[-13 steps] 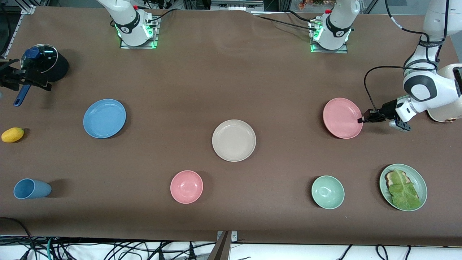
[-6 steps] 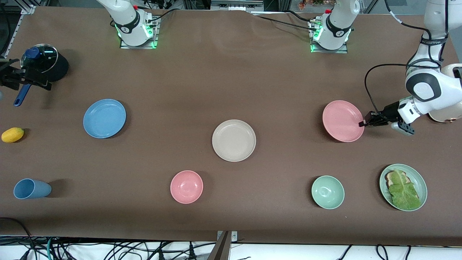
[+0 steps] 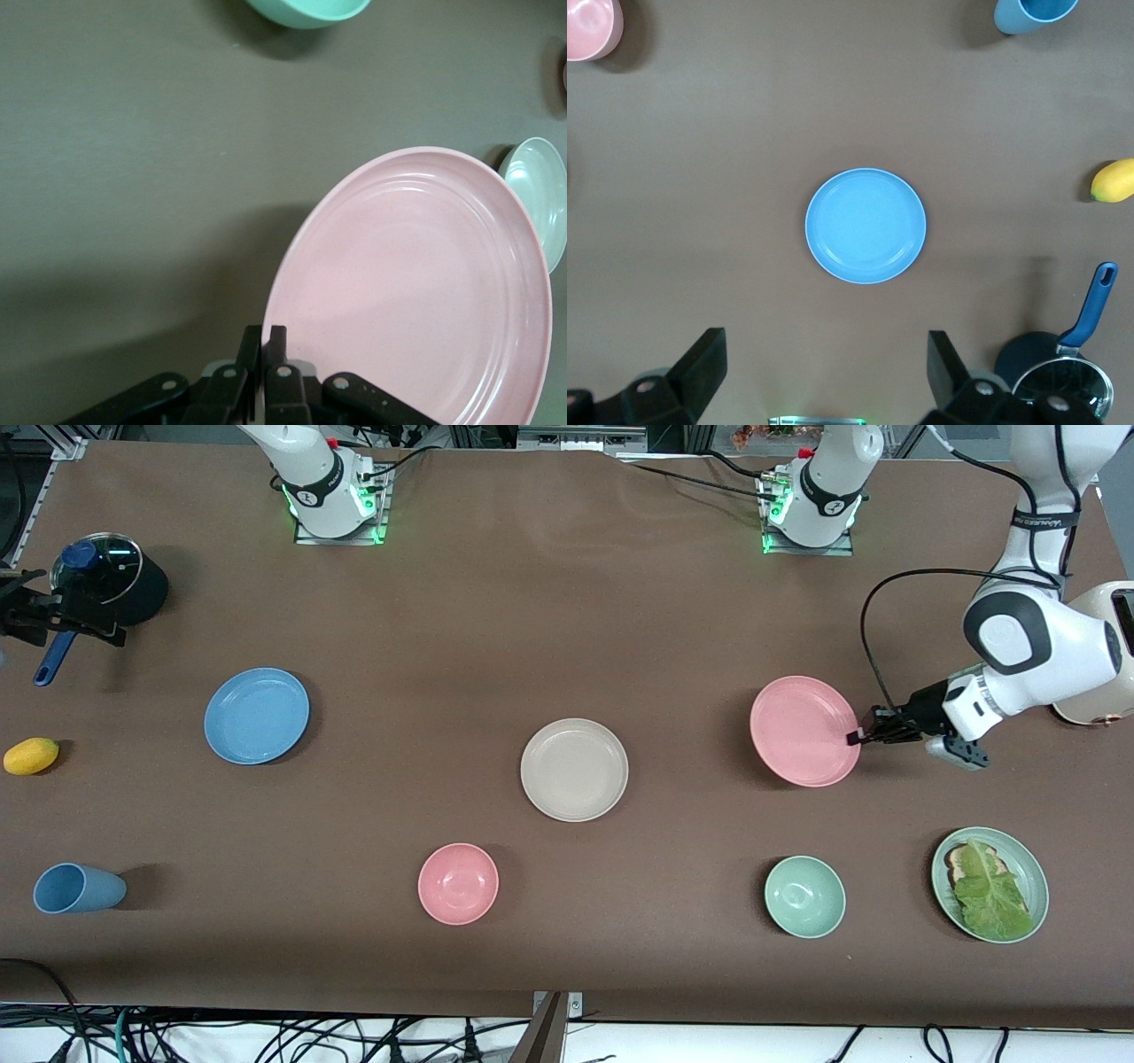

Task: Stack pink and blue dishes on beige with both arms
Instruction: 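Slide the pink plate with the left gripper onto the beige plate, then open the left gripper and release the pink plate on the beige plate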

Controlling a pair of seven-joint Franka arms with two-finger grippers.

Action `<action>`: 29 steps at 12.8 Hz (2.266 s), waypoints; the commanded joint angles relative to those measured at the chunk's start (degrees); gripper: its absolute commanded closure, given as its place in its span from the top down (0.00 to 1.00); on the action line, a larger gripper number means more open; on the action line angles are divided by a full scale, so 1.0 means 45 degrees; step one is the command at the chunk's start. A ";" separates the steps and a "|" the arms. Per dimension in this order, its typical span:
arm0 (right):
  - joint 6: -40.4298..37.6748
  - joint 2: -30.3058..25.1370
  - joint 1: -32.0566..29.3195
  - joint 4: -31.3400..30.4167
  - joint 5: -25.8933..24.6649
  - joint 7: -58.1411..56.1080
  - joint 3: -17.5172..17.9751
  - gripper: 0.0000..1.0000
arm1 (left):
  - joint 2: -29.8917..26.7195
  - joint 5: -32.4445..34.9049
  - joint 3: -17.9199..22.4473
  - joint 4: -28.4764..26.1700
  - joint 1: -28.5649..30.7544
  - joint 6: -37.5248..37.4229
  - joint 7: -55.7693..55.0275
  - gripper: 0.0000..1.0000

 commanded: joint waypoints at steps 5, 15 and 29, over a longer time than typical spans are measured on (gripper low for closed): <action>-0.0111 -0.0171 -0.0037 -0.0101 0.0012 0.0081 0.0006 1.00 | -0.0116 0.1151 -0.0008 0.1356 -0.3175 0.0200 -0.5442 0.00; -0.0170 -0.0171 -0.0037 -0.0101 0.0012 0.0081 0.0006 1.00 | 0.1620 0.3223 -0.0008 0.3250 -0.7591 0.2388 -1.3042 0.00; -0.0170 -0.0171 -0.0056 -0.0101 0.0012 0.0081 0.0006 1.00 | 0.3868 0.3283 -0.0008 0.3272 -0.9430 0.6041 -1.4552 0.00</action>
